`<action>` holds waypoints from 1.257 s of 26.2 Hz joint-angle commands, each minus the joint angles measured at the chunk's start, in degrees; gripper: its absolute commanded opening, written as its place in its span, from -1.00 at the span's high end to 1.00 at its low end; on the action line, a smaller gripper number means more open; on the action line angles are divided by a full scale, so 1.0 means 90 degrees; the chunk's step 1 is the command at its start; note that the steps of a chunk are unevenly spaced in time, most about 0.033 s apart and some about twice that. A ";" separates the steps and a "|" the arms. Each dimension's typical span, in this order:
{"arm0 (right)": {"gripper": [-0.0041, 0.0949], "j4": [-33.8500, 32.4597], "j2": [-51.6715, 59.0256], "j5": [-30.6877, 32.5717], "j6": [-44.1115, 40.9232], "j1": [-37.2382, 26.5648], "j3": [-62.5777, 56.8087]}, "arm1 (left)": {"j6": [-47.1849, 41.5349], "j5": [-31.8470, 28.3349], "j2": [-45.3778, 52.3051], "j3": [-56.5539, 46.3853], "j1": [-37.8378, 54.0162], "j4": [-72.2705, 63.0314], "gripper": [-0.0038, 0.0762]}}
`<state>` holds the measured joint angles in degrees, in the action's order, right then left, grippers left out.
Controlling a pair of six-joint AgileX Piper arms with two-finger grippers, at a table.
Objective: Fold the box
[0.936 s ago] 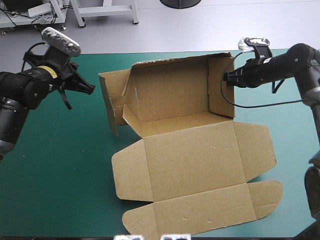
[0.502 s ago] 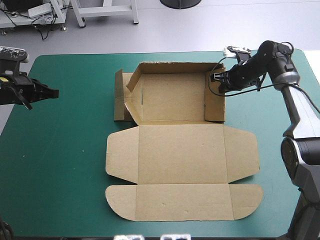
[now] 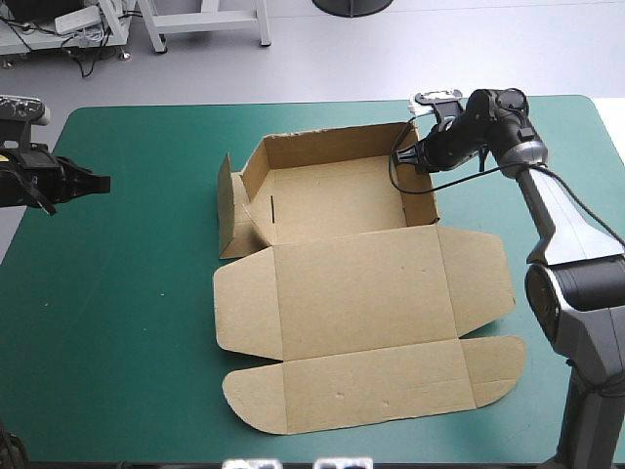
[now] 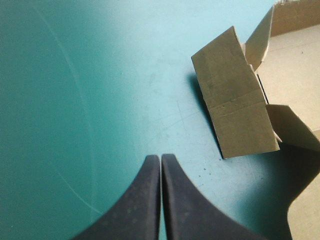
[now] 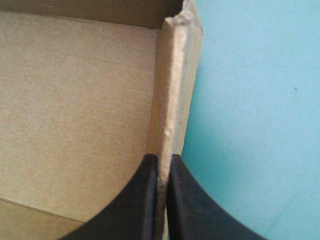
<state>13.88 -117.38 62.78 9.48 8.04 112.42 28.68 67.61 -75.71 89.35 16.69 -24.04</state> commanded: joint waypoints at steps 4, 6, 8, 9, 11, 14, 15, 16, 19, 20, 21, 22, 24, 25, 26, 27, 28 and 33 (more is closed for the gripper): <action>0.29 -0.0254 0.0140 0.0209 0.0173 0.0031 0.0182 | 0.0103 -0.0277 0.0192 0.0187 0.0003 -0.0404 0.91; 0.03 -0.0355 0.0140 0.0147 0.0173 0.0031 0.0552 | 0.0176 -0.0265 0.0109 0.0187 0.0003 -0.0404 0.91; 0.02 -0.0463 0.0140 0.0291 0.0173 0.0031 0.0913 | 0.0176 -0.0265 0.0072 0.0187 0.0003 -0.0404 0.91; 0.02 -0.0474 0.0140 0.0414 0.0173 0.0031 0.1151 | 0.0176 -0.0265 0.0036 0.0187 0.0003 -0.0404 0.91; 0.02 -0.0526 0.0140 0.0844 0.0173 0.0018 0.1651 | 0.0176 -0.0265 -0.0003 0.0187 0.0003 -0.0404 0.91; 0.02 -0.0535 0.0255 0.1022 -0.0139 0.0018 0.1950 | 0.0207 -0.0265 -0.0042 0.0187 0.0003 -0.0433 0.91; 0.02 -0.0460 0.0378 0.1022 -0.0262 0.0018 0.1950 | 0.0223 -0.0277 -0.0042 0.0187 0.0003 -0.0422 0.91; 0.02 -0.0357 0.0459 0.1022 -0.0369 0.0018 0.1933 | 0.0223 -0.0290 -0.0042 0.0187 0.0003 -0.0422 0.91; 0.02 -0.0152 0.0759 0.1022 -0.0596 0.0018 0.1691 | 0.0255 -0.0290 -0.0042 0.0187 0.0003 -0.0422 0.91; 0.02 -0.0133 0.0846 0.1022 -0.0596 0.0018 0.1542 | 0.0255 -0.0290 -0.0042 0.0187 0.0003 -0.0422 0.91; 0.02 -0.0133 0.0911 0.1022 -0.0583 0.0018 0.1356 | 0.0255 -0.0290 -0.0042 0.0187 0.0003 -0.0422 0.91; 0.02 -0.0148 0.0954 0.1022 -0.0570 0.0018 0.1199 | 0.0255 -0.0290 -0.0042 0.0187 0.0003 -0.0433 0.91; 0.02 -0.0136 0.0997 0.1022 -0.0519 0.0018 0.0757 | 0.0255 -0.0279 -0.0042 0.0187 0.0003 -0.0433 0.91; 0.02 -0.0106 0.0997 0.1022 -0.0492 0.0018 0.0588 | 0.0255 -0.0279 -0.0042 0.0187 0.0003 -0.0449 0.91; 0.02 -0.0109 0.0997 0.1022 -0.0450 0.0018 0.0381 | 0.0255 -0.0265 -0.0042 0.0187 0.0003 -0.0464 0.91; 0.02 -0.0141 0.0980 0.1010 -0.0376 0.0018 0.0184 | 0.0255 -0.0265 -0.0042 0.0187 0.0003 -0.0499 0.91; 0.02 -0.0143 0.0949 0.1010 -0.0306 0.0018 0.0022 | 0.0255 -0.0265 -0.0042 0.0187 0.0003 -0.0542 0.91; 0.02 -0.0118 0.0741 0.0911 -0.0168 0.0018 -0.0394 | 0.0270 -0.0255 -0.0042 0.0187 0.0003 -0.0751 0.91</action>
<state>11.91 -112.98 71.20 6.89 8.55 108.50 31.01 67.59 -77.60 89.35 16.69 -27.61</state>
